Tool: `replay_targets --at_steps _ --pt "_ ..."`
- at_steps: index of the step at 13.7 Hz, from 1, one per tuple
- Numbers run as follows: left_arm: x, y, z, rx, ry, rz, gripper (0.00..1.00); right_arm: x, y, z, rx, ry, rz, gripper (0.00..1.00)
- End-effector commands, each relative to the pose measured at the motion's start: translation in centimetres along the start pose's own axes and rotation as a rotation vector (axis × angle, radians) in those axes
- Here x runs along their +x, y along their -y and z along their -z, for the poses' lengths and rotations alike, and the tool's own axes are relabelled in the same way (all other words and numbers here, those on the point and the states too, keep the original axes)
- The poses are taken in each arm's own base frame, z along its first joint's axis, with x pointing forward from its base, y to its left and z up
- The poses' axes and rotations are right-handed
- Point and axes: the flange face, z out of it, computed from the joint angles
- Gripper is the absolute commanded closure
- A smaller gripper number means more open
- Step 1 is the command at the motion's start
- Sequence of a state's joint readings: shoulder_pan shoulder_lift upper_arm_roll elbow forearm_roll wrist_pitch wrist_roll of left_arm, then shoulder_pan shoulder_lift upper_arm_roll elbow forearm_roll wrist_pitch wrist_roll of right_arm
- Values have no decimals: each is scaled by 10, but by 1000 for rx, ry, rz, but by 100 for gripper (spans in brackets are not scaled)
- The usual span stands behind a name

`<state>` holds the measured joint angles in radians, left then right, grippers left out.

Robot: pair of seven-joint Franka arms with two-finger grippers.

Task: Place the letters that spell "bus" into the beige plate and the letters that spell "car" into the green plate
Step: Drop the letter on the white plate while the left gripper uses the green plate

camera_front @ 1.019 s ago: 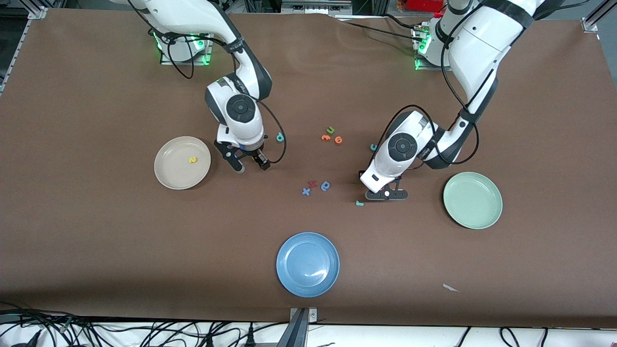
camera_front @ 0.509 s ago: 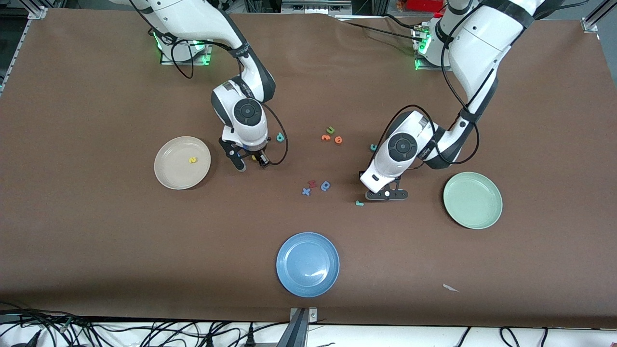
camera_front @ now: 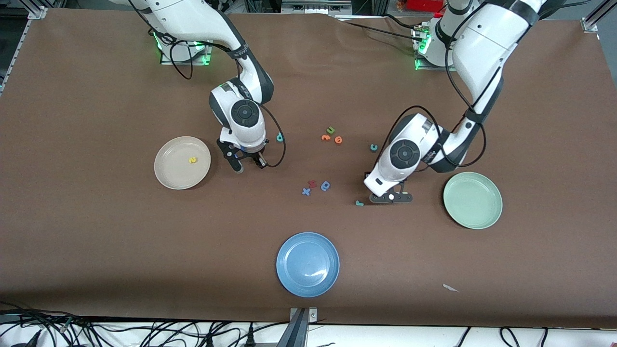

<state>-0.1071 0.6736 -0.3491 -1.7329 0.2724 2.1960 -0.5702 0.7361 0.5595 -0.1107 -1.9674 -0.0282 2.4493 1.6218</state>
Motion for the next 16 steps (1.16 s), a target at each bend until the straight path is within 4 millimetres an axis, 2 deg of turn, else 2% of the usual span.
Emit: replay_targets --at_steps 1,2,4,7,11,12,13,14,15,16 --pt "22 49 31 30 -6 -75 83 14 11 21 40 -9 -8 91" --pt "29 71 34 26 -6 -95 83 18 12 33 56 -10 4 91" --pt "36 111 38 31 11 -151 83 43 6 47 12 -25 64 91" --pt "42 171 46 28 14 -225 83 112 -20 62 -125 -29 200 91" --pt "49 238 35 56 25 -354 83 178 -61 44 -243 -1 287 91" --pt "50 245 29 71 27 -382 81 198 -73 39 -258 6 309 90" --pt "52 246 26 83 30 -411 64 202 -82 31 -276 17 322 90" --pt "53 247 24 101 32 -458 15 209 -91 24 -284 20 333 89" --pt "53 241 28 90 27 -461 0 212 -100 15 -282 23 347 67" --pt "53 237 33 88 19 -464 0 213 -105 12 -277 23 349 13"
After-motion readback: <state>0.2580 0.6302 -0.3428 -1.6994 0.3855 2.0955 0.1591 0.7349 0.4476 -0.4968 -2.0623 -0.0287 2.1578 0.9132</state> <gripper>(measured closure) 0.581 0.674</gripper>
